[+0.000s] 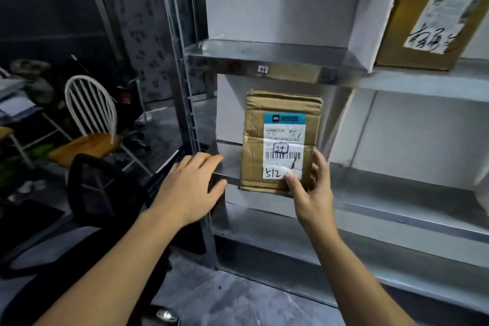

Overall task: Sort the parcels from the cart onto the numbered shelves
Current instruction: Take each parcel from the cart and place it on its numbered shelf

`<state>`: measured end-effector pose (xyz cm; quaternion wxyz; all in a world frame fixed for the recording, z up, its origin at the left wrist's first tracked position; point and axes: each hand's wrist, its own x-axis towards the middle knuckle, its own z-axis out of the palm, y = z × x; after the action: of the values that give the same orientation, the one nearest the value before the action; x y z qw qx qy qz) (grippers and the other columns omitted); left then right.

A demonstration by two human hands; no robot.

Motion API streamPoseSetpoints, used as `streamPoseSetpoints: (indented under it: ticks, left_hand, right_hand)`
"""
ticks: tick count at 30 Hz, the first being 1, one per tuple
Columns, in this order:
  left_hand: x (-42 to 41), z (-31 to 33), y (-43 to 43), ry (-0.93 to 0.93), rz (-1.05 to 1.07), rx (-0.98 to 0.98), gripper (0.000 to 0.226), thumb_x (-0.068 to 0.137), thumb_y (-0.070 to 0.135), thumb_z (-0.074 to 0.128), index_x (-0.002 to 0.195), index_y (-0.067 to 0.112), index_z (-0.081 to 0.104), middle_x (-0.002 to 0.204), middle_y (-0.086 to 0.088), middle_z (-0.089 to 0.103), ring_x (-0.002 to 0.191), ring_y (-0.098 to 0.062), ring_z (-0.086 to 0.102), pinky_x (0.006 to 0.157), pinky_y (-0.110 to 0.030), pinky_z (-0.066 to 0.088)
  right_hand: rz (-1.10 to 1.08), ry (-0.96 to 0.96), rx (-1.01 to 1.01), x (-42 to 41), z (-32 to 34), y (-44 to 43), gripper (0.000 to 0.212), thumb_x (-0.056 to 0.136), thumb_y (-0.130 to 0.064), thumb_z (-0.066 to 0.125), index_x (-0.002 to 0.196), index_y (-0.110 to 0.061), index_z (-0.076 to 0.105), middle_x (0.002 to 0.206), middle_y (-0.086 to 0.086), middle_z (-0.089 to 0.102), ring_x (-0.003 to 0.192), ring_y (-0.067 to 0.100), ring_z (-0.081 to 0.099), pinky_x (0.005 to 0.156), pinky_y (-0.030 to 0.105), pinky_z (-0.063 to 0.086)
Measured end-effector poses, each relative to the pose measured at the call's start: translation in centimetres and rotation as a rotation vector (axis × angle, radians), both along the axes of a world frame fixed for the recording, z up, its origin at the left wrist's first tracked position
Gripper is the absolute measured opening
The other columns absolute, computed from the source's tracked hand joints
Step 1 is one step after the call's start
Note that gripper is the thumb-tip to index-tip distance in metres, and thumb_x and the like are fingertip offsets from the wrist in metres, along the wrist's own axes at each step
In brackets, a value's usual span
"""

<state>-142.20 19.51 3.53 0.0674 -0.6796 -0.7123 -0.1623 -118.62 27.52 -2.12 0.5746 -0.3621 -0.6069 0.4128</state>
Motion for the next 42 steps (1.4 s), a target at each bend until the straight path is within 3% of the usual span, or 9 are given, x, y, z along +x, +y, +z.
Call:
streamPoseSetpoints:
  ticks: [3, 7, 12, 18, 23, 28, 33, 37, 42]
  left_hand:
    - [-2.3, -2.0, 2.1, -0.002, 0.011, -0.047, 0.054, 0.094, 0.050, 0.046, 0.142, 0.028, 0.040, 0.137, 0.007, 0.046, 0.125, -0.020, 0.042, 0.102, -0.039, 0.037]
    - [-5.3, -4.0, 6.3, -0.016, 0.024, -0.098, 0.054, 0.093, 0.050, 0.046, 0.142, 0.028, 0.040, 0.136, 0.008, 0.046, 0.124, -0.019, 0.043, 0.101, -0.039, 0.039]
    - [-8.3, -5.7, 12.3, -0.009, 0.006, -0.152, 0.054, 0.094, 0.049, 0.045, 0.143, 0.028, 0.039, 0.136, 0.009, 0.045, 0.123, -0.018, 0.044, 0.105, -0.037, 0.036]
    - [-10.0, -7.2, 16.3, -0.079, -0.038, -0.185, 0.053, 0.093, 0.051, 0.042, 0.141, 0.029, 0.041, 0.134, 0.011, 0.046, 0.121, -0.015, 0.044, 0.101, -0.038, 0.040]
    - [-10.9, -8.2, 17.5, -0.139, -0.061, -0.190, 0.053, 0.092, 0.051, 0.041, 0.139, 0.028, 0.044, 0.131, 0.012, 0.047, 0.118, -0.013, 0.046, 0.100, -0.035, 0.041]
    - [-11.4, -8.8, 17.7, -0.176, -0.085, -0.204, 0.056, 0.091, 0.054, 0.037, 0.139, 0.028, 0.044, 0.131, 0.011, 0.047, 0.119, -0.014, 0.046, 0.101, -0.036, 0.042]
    - [-11.7, -9.6, 17.4, -0.176, -0.101, -0.223, 0.058, 0.089, 0.058, 0.032, 0.139, 0.031, 0.042, 0.133, 0.013, 0.045, 0.122, -0.011, 0.043, 0.103, -0.033, 0.040]
    - [-11.9, -9.6, 16.9, -0.166, -0.121, -0.223, 0.055, 0.090, 0.056, 0.037, 0.140, 0.032, 0.041, 0.134, 0.015, 0.044, 0.122, -0.010, 0.042, 0.102, -0.032, 0.040]
    - [-11.9, -9.2, 15.6, -0.158, -0.151, -0.242, 0.052, 0.094, 0.050, 0.045, 0.142, 0.032, 0.039, 0.137, 0.013, 0.041, 0.126, -0.011, 0.039, 0.105, -0.033, 0.037]
  right_hand:
    - [-0.011, -0.048, -0.071, -3.1, -3.0, 2.8, 0.065, 0.092, -0.017, 0.071, 0.133, -0.056, 0.038, 0.124, -0.024, 0.060, 0.116, -0.003, 0.059, 0.091, 0.022, 0.055]
    - [-0.060, -0.105, -0.174, -7.1, -6.1, 8.5, 0.067, 0.091, -0.025, 0.072, 0.128, -0.066, 0.036, 0.124, -0.027, 0.057, 0.115, -0.004, 0.058, 0.096, 0.034, 0.056]
    - [-0.094, -0.157, -0.286, -12.2, -8.6, 16.6, 0.067, 0.090, -0.030, 0.071, 0.144, -0.043, 0.035, 0.137, -0.012, 0.056, 0.126, 0.012, 0.053, 0.109, 0.048, 0.046]
    - [-0.110, -0.155, -0.363, -15.7, -11.2, 22.1, 0.070, 0.086, -0.032, 0.075, 0.130, -0.063, 0.031, 0.114, -0.042, 0.052, 0.106, -0.015, 0.051, 0.101, 0.033, 0.043]
    - [-0.073, -0.179, -0.419, -16.7, -13.8, 23.0, 0.086, 0.084, -0.024, 0.078, 0.141, -0.057, 0.024, 0.143, -0.020, 0.048, 0.133, 0.005, 0.047, 0.111, 0.038, 0.041]
    - [-0.055, -0.266, -0.455, -16.7, -14.8, 23.5, 0.084, 0.083, -0.022, 0.079, 0.142, -0.054, 0.028, 0.125, -0.028, 0.056, 0.103, -0.020, 0.054, 0.092, 0.019, 0.046]
    - [-0.057, -0.295, -0.462, -16.4, -15.6, 23.1, 0.081, 0.084, -0.022, 0.079, 0.142, -0.051, 0.030, 0.112, -0.041, 0.054, 0.100, -0.027, 0.052, 0.087, 0.012, 0.045]
    - [-0.063, -0.332, -0.447, -16.0, -14.6, 21.9, 0.077, 0.086, -0.030, 0.076, 0.144, -0.050, 0.029, 0.127, -0.027, 0.058, 0.109, -0.008, 0.056, 0.098, 0.027, 0.048]
    - [-0.147, -0.583, -0.370, -14.3, -12.1, 18.5, 0.066, 0.091, -0.039, 0.069, 0.148, -0.025, 0.039, 0.148, 0.007, 0.047, 0.132, 0.026, 0.047, 0.101, 0.032, 0.038]
